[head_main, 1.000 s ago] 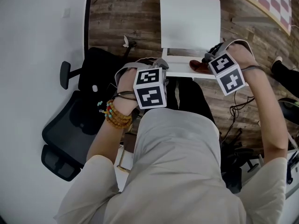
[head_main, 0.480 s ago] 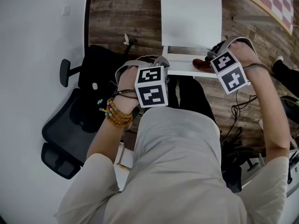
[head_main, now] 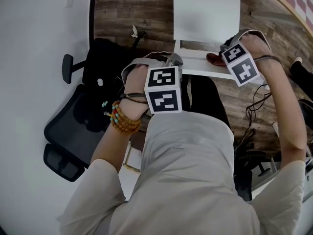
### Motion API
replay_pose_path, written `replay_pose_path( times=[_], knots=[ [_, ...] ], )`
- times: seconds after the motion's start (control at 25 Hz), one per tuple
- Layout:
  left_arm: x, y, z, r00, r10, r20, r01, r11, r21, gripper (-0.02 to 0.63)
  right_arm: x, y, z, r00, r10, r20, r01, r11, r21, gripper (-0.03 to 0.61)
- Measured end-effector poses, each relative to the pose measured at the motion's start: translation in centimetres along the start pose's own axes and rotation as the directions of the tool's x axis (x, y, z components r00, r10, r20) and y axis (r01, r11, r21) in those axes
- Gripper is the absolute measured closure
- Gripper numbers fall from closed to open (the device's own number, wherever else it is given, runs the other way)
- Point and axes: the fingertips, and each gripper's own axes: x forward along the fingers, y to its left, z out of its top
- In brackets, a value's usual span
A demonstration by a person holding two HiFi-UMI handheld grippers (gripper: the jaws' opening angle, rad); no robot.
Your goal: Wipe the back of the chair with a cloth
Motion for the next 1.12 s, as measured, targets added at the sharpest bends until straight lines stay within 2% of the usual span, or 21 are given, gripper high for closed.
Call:
replay_pose_path(
  times=[1.12],
  knots=[
    [0.1, 0.0, 0.1, 0.999, -0.028, 0.032, 0.029, 0.999, -0.017, 0.397, 9.4, -3.1, -3.8, 0.991, 0.136, 0.004, -0.136, 0.990, 0.032, 0.500]
  ],
)
